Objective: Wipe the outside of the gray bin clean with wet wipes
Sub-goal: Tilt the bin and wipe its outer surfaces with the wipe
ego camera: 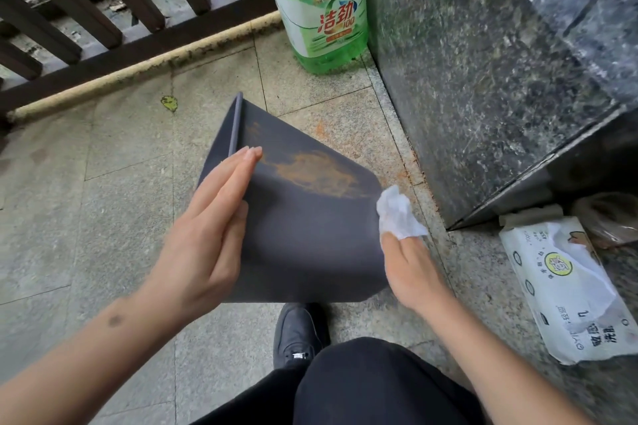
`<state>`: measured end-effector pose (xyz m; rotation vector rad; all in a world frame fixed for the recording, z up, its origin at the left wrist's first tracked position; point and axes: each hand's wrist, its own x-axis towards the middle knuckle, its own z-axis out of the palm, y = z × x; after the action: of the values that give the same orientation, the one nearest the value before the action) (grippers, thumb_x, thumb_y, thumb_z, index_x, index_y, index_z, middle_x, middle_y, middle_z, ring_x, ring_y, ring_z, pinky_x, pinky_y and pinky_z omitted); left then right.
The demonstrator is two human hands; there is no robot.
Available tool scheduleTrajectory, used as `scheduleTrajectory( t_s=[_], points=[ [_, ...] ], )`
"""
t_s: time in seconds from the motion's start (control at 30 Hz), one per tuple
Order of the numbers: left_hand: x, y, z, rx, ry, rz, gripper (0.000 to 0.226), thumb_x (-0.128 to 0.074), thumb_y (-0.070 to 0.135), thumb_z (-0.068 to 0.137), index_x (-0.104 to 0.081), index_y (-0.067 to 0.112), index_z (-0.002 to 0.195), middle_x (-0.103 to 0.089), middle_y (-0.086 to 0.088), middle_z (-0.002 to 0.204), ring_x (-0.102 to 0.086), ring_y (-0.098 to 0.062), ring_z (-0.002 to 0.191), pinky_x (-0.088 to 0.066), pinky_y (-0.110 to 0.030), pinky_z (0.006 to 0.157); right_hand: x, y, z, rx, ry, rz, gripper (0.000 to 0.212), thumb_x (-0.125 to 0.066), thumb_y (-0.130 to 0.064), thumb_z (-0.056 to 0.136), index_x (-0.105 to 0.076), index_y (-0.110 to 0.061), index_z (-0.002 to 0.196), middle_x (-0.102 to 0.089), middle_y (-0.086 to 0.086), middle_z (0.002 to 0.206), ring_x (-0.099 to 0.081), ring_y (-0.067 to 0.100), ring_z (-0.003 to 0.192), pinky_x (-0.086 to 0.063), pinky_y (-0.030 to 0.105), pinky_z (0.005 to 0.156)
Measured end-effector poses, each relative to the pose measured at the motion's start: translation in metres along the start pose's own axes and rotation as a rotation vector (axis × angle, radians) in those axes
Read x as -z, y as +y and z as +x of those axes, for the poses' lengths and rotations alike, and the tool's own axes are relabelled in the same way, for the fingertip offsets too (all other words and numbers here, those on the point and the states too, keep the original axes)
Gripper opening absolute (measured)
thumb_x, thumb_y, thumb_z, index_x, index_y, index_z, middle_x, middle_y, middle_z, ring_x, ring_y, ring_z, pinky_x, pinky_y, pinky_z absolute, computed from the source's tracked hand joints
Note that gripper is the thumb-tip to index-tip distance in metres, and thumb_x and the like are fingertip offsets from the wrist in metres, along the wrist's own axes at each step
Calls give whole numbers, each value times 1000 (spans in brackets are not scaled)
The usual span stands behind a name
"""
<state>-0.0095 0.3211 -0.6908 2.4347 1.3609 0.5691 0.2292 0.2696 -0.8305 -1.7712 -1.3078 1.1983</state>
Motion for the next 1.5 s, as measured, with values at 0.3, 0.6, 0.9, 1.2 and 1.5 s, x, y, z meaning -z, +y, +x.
scheduleTrajectory(
  t_s=[0.3, 0.6, 0.9, 1.2, 1.5],
  points=[
    [4, 7, -4, -42, -101, -54, 69, -27, 45, 107, -18, -2, 157, -19, -7, 168, -15, -23, 156, -14, -32, 125, -18, -72, -13, 148, -94, -79, 40, -26, -30, 97, -35, -21, 59, -42, -3, 60, -47, 27, 69, -36, 43, 67],
    [4, 12, -5, -24, -101, -117, 68, -23, 43, 108, -15, -3, 157, -11, -12, 169, -9, -26, 157, -14, -38, 126, -37, -143, -7, 543, -182, 30, 42, -30, -23, 100, -65, 1, 104, -72, 17, 104, -63, 34, 103, -47, 49, 92],
    [5, 5, -14, 67, -37, -104, 58, -30, 29, 102, -33, -2, 152, -42, -8, 156, -33, -24, 148, -26, -50, 120, -26, -61, 18, 239, -120, -12, 37, -30, -31, 96, -59, -10, 85, -57, 7, 71, -50, 20, 71, -40, 40, 73],
    [-4, 23, 3, -53, -131, -124, 57, -27, 26, 104, -28, 2, 155, -39, -3, 158, -29, -19, 151, -19, -44, 124, -14, -10, 29, -228, -30, 38, 41, -28, -29, 104, -60, -8, 117, -59, 19, 119, -53, 37, 115, -38, 38, 92],
    [-2, 26, 1, -86, -198, -142, 63, -22, 37, 108, -14, -1, 158, -13, -7, 169, -10, -24, 157, -13, -40, 126, -20, -79, -8, 317, -176, 76, 50, -23, -41, 96, -63, -10, 94, -66, 3, 85, -57, 22, 93, -43, 46, 90]
  ],
)
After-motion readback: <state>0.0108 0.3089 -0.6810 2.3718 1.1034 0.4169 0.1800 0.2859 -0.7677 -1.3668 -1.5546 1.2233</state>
